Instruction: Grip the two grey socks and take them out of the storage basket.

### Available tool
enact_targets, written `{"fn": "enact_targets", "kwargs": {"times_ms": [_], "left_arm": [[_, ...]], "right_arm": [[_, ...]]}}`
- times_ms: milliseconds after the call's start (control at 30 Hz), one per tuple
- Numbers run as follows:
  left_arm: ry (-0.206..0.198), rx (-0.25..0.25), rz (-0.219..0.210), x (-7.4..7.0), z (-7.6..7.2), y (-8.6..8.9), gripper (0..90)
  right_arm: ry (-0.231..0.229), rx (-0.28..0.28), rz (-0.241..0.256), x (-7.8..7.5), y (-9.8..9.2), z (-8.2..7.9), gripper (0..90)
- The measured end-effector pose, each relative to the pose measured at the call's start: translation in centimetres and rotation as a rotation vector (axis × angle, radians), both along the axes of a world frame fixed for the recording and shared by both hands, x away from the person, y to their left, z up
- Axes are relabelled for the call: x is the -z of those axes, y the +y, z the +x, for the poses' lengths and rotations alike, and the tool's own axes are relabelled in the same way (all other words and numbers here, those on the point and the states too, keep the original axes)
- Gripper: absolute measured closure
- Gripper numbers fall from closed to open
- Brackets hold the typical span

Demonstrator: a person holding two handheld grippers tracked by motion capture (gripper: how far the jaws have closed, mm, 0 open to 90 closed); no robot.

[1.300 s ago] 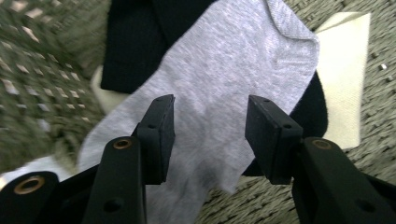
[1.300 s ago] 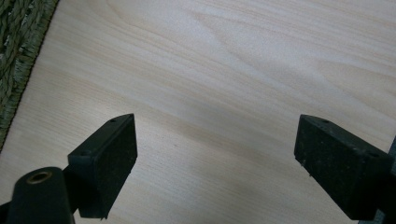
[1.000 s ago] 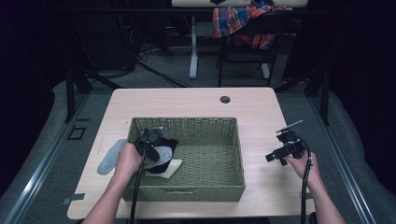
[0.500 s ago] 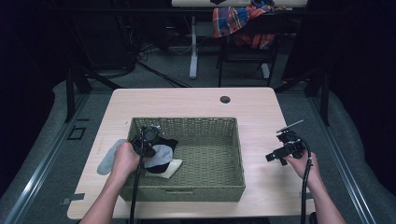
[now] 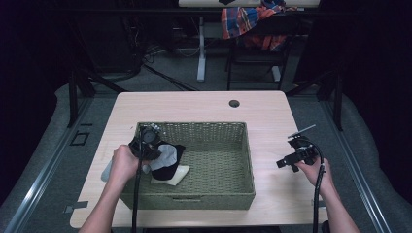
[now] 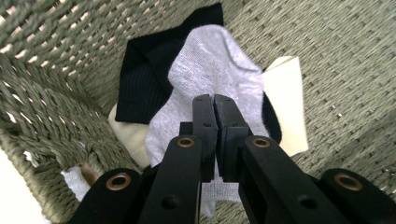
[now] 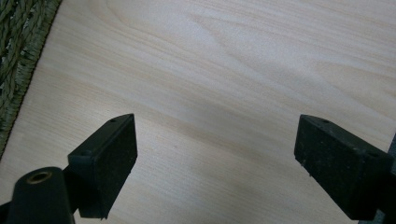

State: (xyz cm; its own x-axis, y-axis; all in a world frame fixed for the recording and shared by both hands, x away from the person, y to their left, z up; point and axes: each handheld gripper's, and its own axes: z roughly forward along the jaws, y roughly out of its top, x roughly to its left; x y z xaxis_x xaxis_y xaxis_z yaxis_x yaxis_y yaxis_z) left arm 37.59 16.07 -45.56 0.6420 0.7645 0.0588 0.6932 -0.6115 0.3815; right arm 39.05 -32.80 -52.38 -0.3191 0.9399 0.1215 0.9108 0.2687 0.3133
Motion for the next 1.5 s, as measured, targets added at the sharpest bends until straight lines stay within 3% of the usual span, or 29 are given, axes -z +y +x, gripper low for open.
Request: {"fn": "enact_targets", "kwargs": {"times_ms": [633,1033,1333,1500], "left_arm": [[-0.025,0.006,-0.047,-1.5,-0.4,0.5,88.5],[-0.053,0.018,-0.086,-3.2,-0.9,0.8,88.6],[-0.080,0.026,-0.088,-4.5,-0.6,1.1,88.5],[-0.086,0.036,-0.090,-4.9,-0.4,0.8,88.5]], "right_arm": [[0.010,-0.043,0.003,0.2,0.8,0.8,12.9],[0.006,-0.035,-0.004,-0.1,0.6,0.1,13.0],[-0.010,-0.003,0.006,-0.1,0.4,-0.2,12.9],[0.013,-0.036,-0.013,-0.3,0.3,-0.1,13.0]]}}
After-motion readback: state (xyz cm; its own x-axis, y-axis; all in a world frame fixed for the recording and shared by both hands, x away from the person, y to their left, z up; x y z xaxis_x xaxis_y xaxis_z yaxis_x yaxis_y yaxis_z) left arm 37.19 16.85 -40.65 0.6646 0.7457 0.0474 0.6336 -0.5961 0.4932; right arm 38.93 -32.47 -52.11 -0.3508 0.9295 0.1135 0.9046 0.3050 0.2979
